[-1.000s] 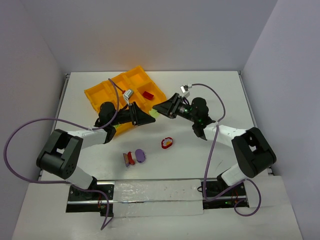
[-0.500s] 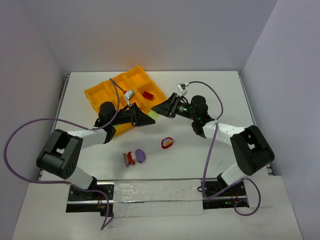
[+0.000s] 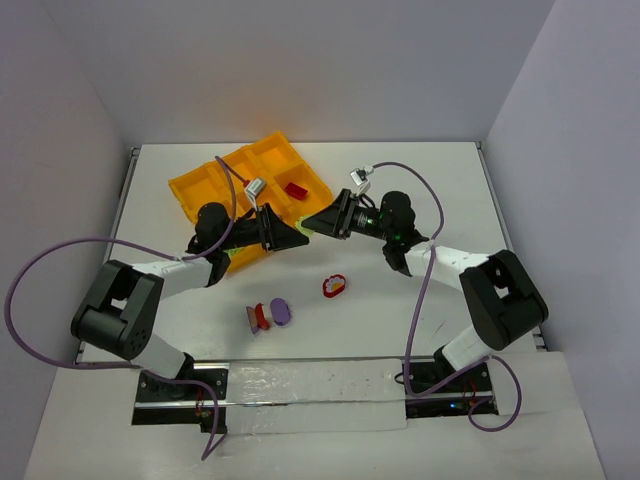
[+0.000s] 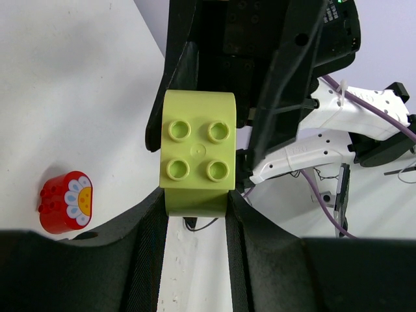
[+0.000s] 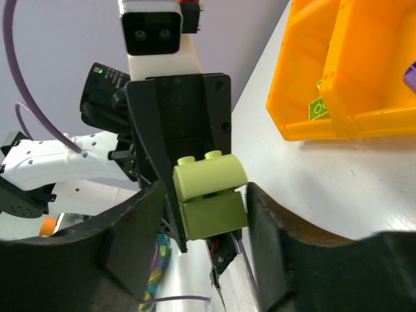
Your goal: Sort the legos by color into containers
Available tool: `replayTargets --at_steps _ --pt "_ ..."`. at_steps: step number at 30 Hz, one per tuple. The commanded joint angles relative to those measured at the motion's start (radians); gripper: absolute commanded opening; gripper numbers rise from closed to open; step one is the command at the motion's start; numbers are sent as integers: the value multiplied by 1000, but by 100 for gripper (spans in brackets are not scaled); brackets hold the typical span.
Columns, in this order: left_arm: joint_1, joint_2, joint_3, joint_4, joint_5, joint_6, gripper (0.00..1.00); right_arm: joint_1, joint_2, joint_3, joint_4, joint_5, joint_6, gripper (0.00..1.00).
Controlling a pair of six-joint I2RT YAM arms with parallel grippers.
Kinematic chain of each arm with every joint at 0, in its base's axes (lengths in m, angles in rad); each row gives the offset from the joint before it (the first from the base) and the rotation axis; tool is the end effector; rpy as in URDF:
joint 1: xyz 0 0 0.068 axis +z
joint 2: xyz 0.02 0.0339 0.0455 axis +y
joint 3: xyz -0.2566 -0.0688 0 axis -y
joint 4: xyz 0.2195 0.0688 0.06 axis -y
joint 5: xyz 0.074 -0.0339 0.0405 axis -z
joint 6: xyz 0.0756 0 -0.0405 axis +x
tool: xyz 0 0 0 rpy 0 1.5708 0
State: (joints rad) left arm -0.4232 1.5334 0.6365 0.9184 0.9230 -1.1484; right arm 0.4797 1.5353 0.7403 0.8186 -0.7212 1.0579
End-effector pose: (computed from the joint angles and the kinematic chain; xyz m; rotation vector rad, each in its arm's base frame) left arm 0.2614 -0.1839 0.2384 0.2072 1.9196 -1.8491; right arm 0.2770 0.2004 0.2583 -0.1468 1.8455 1.6976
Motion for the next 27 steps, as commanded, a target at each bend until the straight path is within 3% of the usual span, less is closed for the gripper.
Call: replayTargets --at_steps 1,9,16,27 --pt "5 -36 43 22 -7 20 0 3 3 25 37 -21 -12 50" --pt "4 -39 39 22 4 21 0 3 17 38 85 -23 22 32" --pt "4 -41 35 25 15 21 0 5 42 69 102 -37 42 50" --pt "4 -42 30 40 28 12 0 8 64 83 108 -41 52 54"
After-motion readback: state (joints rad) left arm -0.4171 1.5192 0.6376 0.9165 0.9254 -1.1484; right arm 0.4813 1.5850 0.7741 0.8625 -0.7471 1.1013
